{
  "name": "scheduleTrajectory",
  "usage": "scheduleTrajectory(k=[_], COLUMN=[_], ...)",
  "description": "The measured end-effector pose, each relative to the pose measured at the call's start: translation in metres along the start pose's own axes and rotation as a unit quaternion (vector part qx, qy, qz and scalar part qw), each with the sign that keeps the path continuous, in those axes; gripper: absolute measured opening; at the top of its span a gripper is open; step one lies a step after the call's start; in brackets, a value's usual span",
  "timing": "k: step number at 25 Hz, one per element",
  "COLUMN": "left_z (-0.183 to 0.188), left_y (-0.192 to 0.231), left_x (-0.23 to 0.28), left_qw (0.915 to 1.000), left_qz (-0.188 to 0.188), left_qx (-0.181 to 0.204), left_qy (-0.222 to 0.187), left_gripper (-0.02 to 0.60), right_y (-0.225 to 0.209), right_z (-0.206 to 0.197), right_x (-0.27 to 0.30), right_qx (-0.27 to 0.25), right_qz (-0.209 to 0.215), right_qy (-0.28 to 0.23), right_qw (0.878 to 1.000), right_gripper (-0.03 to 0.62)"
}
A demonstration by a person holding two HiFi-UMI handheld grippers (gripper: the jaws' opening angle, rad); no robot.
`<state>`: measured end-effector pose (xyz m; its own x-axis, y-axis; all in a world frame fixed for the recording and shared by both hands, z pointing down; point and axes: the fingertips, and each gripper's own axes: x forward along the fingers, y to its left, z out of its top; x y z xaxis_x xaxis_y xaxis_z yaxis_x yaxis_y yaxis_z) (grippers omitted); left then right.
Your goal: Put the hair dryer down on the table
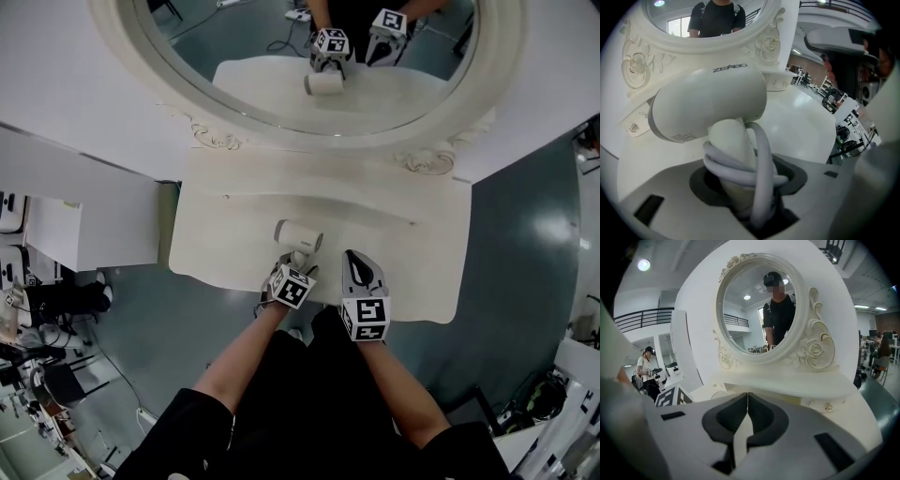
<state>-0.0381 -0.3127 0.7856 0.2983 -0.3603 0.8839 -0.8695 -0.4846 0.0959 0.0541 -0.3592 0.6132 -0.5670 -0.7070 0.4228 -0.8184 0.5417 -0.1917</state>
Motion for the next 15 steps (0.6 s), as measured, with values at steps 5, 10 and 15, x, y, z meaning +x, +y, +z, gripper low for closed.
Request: scheduleTrajectory(k=[5,10,15], left_z=[0.002,0.001,0.001], left_y=[-0.001,0.0,0.0], left_x=[0.001,0.002,0.002], left_qw=[1.0,0.9998,0.9998], left_qz=[-0.005,-0.005,-0.006], left_qx=[-0.004,0.012,0.012], left_qy=[0.004,0.015,0.015], left_gripper=[0.245,0.252,0.255], right_y=[-0.002,0.002,0.0], right_z=[-0.005,-0.007,-0.015], right_x=[0.001,0.0,-0.006], right_qx=[-0.002,-0.005,0.002], right_qz=[0.001,0.006,0.002], right_qy=[0.008,0.009,0.015], right_qw=[1.0,1.0,1.0], right_gripper=[0.018,0.018,0.018])
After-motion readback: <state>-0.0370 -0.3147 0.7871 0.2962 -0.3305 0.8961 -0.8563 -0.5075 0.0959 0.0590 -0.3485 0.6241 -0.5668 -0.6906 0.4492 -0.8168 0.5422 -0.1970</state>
